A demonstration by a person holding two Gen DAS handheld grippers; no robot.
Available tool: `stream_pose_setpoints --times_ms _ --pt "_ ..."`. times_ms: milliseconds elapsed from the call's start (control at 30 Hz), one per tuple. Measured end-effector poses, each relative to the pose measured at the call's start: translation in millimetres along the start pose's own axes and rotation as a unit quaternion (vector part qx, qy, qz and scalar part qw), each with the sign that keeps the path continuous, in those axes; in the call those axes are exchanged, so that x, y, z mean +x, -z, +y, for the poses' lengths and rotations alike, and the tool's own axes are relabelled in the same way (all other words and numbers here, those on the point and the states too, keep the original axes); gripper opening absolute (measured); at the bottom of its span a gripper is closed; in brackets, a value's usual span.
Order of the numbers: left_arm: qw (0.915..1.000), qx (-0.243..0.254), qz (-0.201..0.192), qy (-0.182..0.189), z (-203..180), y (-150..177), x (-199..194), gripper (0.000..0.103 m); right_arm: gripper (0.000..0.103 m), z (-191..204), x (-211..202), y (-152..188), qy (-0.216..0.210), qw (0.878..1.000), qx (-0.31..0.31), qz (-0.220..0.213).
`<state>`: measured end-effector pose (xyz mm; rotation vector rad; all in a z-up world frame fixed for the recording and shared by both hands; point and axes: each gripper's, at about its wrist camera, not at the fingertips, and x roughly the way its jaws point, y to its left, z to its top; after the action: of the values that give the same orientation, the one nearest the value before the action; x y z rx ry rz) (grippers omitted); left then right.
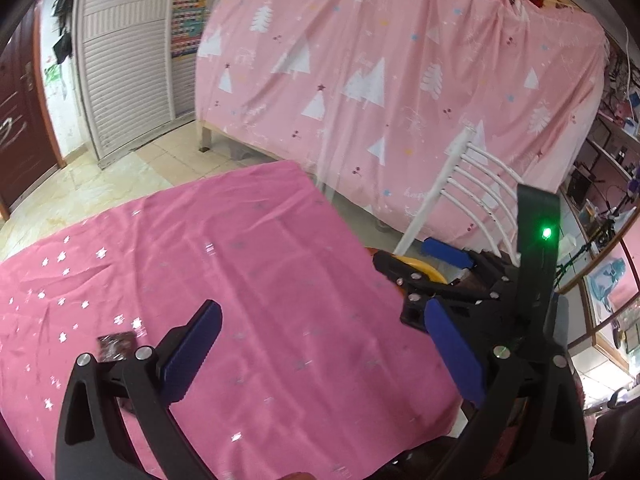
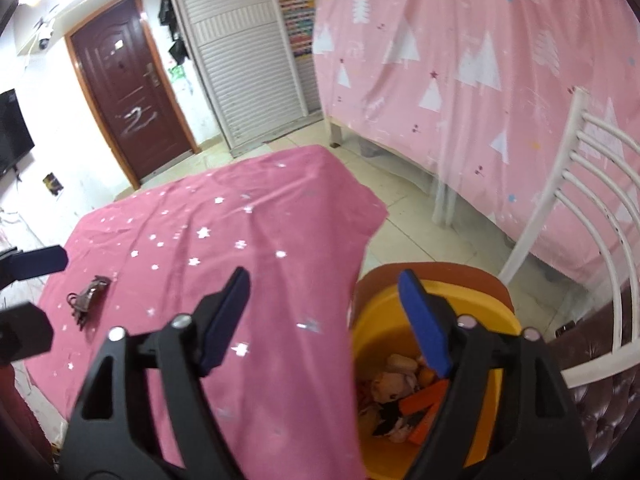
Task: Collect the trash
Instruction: 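Move both open grippers back over the wrapper and cable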
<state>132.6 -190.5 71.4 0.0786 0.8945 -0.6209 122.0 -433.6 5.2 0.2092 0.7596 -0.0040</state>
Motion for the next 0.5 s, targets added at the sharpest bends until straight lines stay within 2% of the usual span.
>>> stream_pose_setpoints --times_ms 233,500 --pt "0.9992 -0.011 -0.008 -0.036 46.6 21.5 -18.2 0.095 0.076 38.5 5.1 -5.9 -0.018 1.0 -0.025 0.005" --pt "0.9981 -0.027 -0.012 -0.054 95.6 42.5 -27.5 0.095 0.076 76.1 9.0 -4.6 -0.034 0.998 -0.051 0.012"
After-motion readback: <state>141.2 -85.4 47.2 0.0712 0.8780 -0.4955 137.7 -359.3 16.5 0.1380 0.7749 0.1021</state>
